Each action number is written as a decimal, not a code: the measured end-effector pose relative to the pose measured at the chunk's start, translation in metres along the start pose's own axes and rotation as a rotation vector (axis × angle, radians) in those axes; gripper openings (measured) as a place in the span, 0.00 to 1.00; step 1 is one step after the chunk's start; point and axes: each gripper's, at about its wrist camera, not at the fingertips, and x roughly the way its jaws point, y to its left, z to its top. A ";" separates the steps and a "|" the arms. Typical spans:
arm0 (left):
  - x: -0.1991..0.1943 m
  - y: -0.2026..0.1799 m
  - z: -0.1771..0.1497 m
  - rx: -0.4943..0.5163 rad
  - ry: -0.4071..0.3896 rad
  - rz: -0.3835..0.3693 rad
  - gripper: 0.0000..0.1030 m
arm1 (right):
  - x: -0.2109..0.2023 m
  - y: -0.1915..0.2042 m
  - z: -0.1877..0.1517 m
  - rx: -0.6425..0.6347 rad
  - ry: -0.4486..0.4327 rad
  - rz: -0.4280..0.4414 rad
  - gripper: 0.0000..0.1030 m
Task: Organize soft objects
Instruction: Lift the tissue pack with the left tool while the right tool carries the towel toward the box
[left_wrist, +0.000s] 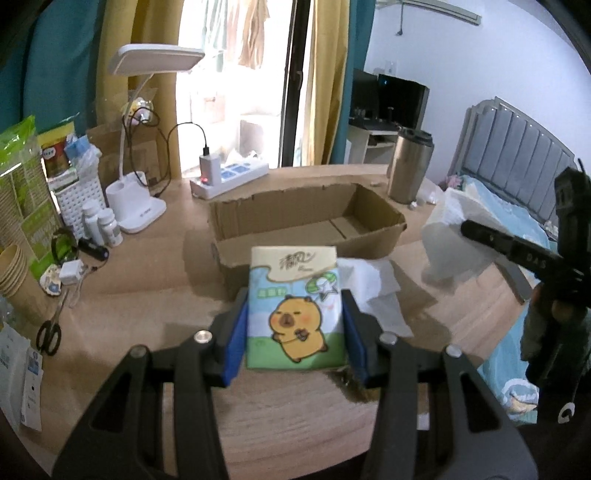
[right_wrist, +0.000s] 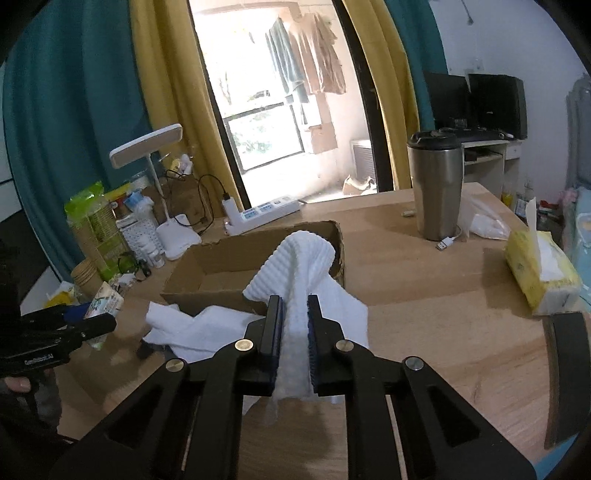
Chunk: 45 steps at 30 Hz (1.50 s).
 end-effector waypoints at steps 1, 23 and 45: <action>0.000 0.000 0.002 0.001 -0.004 -0.001 0.46 | 0.007 -0.004 0.000 0.014 0.029 0.000 0.17; 0.021 -0.001 0.027 -0.024 -0.018 0.010 0.46 | 0.067 -0.029 -0.006 0.052 0.190 -0.057 0.61; 0.027 0.018 0.044 -0.048 -0.069 -0.014 0.46 | 0.016 -0.011 0.062 0.126 -0.016 0.238 0.07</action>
